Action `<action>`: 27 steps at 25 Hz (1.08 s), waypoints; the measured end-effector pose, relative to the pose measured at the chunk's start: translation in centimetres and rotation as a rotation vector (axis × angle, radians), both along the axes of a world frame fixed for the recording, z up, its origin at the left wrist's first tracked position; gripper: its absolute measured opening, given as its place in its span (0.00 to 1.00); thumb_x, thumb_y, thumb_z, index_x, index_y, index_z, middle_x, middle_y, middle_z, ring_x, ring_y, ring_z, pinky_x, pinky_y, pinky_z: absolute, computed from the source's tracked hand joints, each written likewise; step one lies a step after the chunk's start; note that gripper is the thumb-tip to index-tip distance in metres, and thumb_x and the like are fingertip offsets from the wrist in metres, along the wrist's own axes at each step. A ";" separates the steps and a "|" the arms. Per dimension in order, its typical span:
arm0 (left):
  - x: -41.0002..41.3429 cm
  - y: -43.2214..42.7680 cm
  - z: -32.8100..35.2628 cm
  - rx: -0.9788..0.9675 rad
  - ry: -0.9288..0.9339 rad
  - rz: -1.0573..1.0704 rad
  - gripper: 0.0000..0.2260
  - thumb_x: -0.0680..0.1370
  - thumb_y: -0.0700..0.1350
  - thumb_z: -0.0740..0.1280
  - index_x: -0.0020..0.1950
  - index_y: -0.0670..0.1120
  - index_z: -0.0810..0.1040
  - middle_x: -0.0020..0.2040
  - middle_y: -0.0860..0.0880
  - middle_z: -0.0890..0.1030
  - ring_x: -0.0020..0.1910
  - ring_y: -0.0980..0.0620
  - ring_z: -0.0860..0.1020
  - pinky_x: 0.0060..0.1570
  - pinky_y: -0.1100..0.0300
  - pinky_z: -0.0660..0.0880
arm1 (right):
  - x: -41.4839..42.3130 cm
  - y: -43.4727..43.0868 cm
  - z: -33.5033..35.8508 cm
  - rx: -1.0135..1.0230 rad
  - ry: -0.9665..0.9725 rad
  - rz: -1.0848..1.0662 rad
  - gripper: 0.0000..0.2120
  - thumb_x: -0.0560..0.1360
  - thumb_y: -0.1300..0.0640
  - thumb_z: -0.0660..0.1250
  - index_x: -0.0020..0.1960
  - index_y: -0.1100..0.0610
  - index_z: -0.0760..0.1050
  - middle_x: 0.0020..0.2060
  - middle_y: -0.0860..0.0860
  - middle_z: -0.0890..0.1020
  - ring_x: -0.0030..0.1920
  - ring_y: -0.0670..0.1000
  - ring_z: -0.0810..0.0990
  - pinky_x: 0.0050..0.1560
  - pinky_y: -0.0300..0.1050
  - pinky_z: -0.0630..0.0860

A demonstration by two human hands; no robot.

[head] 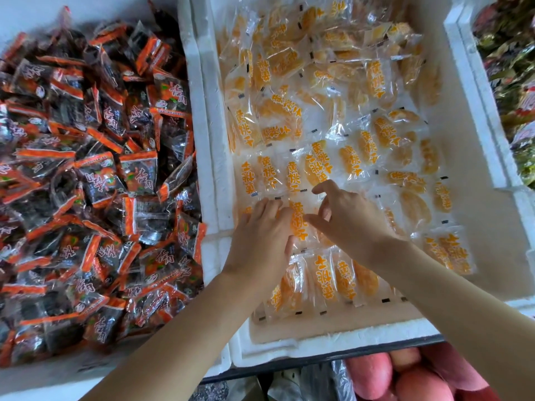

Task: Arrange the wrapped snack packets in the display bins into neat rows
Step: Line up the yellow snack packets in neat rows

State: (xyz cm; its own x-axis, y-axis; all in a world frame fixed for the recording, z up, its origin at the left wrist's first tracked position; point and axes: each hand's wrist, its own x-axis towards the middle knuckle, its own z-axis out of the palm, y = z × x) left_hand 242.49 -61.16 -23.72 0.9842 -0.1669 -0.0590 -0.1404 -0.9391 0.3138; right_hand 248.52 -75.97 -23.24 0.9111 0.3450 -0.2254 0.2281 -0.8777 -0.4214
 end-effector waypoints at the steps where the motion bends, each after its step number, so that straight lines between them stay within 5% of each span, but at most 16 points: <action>1: 0.4 0.2 0.5 -0.046 0.008 0.012 0.16 0.76 0.45 0.69 0.62 0.43 0.75 0.60 0.46 0.77 0.62 0.44 0.74 0.53 0.52 0.73 | 0.2 -0.4 0.3 -0.001 -0.042 0.036 0.19 0.76 0.44 0.64 0.63 0.50 0.66 0.45 0.42 0.79 0.48 0.48 0.79 0.45 0.44 0.74; 5: 4.8 1.7 2.3 -0.112 -0.170 0.079 0.18 0.78 0.48 0.65 0.67 0.46 0.71 0.63 0.47 0.74 0.62 0.46 0.72 0.54 0.54 0.70 | 4.7 -1.1 1.2 0.083 -0.218 0.099 0.18 0.77 0.51 0.64 0.65 0.55 0.68 0.57 0.50 0.75 0.58 0.51 0.74 0.54 0.45 0.71; 11: 13.7 4.6 3.9 -0.038 -0.278 0.248 0.25 0.79 0.43 0.64 0.74 0.44 0.60 0.72 0.43 0.64 0.71 0.44 0.63 0.66 0.51 0.64 | 11.9 4.1 0.9 0.101 -0.219 0.038 0.24 0.80 0.56 0.60 0.73 0.59 0.58 0.69 0.56 0.65 0.70 0.56 0.62 0.67 0.47 0.62; 18: 15.8 5.6 3.6 -0.157 -0.158 0.340 0.31 0.80 0.40 0.63 0.78 0.51 0.50 0.70 0.45 0.68 0.61 0.46 0.74 0.51 0.53 0.74 | 13.1 6.9 -0.3 -0.062 -0.211 -0.021 0.22 0.79 0.51 0.61 0.69 0.58 0.64 0.65 0.56 0.71 0.66 0.57 0.66 0.65 0.47 0.61; 23: 17.7 5.7 3.5 0.068 -0.091 0.265 0.22 0.79 0.37 0.63 0.72 0.46 0.64 0.69 0.44 0.67 0.65 0.44 0.68 0.55 0.51 0.71 | 12.6 6.5 0.3 0.004 -0.209 -0.117 0.17 0.77 0.54 0.62 0.62 0.62 0.71 0.57 0.59 0.76 0.61 0.59 0.70 0.60 0.48 0.66; 27: 17.7 6.1 2.9 0.171 -0.148 0.202 0.09 0.78 0.43 0.67 0.58 0.49 0.76 0.64 0.47 0.69 0.64 0.44 0.65 0.61 0.52 0.64 | 11.8 4.8 0.8 0.145 -0.119 -0.275 0.15 0.75 0.56 0.64 0.58 0.62 0.73 0.53 0.59 0.78 0.54 0.59 0.75 0.49 0.47 0.71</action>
State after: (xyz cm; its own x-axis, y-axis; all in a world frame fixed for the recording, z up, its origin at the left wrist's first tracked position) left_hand 260.19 -55.07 -20.85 0.9964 0.0331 0.0774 0.0221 -0.9901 0.1386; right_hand 260.27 -71.20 -22.40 0.9916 0.1031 -0.0788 0.0458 -0.8462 -0.5309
